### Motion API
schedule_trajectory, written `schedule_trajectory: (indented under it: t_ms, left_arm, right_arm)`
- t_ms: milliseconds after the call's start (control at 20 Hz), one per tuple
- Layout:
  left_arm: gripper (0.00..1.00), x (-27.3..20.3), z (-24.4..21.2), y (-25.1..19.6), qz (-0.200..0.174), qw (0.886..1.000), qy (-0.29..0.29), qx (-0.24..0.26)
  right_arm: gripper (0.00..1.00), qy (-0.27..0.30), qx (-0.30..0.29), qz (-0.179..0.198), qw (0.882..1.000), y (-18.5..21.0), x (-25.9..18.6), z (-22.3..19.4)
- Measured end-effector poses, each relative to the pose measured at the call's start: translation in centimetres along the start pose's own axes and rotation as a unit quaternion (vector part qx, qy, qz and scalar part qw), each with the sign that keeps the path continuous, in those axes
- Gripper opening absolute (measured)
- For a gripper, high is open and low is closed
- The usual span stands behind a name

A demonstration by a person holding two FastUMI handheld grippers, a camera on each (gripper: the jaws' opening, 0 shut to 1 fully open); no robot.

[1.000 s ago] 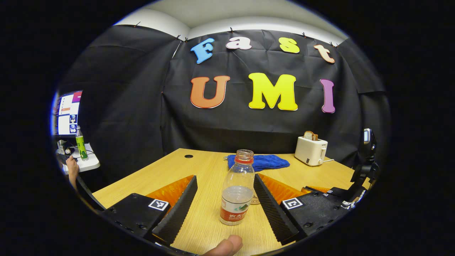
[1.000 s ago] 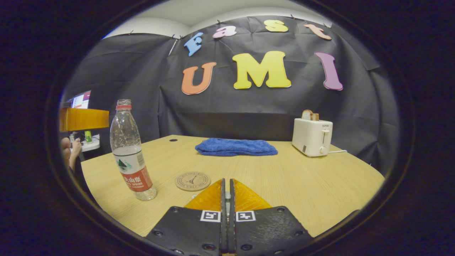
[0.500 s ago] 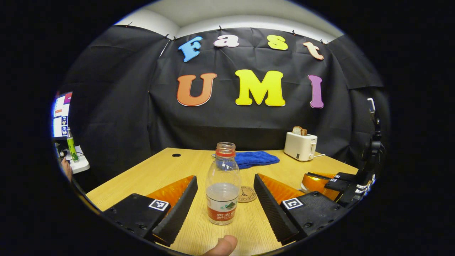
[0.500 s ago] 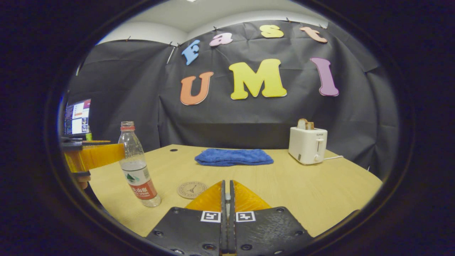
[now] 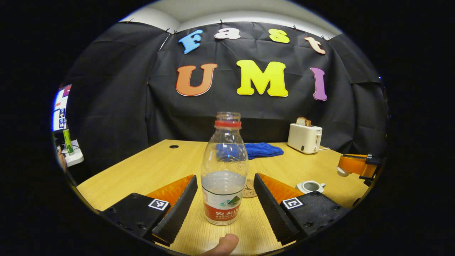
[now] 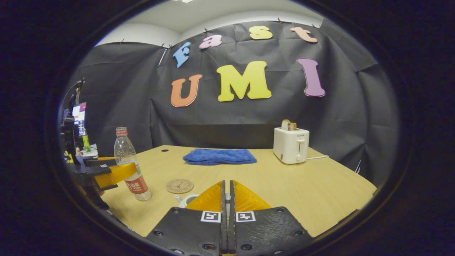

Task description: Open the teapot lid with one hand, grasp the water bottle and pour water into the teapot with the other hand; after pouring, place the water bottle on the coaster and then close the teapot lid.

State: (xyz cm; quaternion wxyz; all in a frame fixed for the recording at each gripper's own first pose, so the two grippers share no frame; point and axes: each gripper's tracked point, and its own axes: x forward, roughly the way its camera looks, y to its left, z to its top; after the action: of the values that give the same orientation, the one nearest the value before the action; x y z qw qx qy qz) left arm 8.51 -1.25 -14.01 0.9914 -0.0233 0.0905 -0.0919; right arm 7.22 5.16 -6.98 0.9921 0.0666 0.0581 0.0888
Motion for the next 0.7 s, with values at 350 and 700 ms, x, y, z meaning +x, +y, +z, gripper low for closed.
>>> schedule_trajectory:
  t_ms: [350, 700]
  left_arm:
    - [1.00, 0.8, 0.1, 0.2, 0.007, 0.999, -0.035, 0.007]
    - [0.77, 0.9, 0.3, 0.7, 0.010, 0.999, -0.033, -0.004]
  right_arm:
    - [0.00, 0.001, 0.016, -0.011, 1.000, -1.5, -0.1, 0.1]
    - [0.00, -0.002, 0.007, -0.008, 1.000, -1.2, -0.4, 0.3]
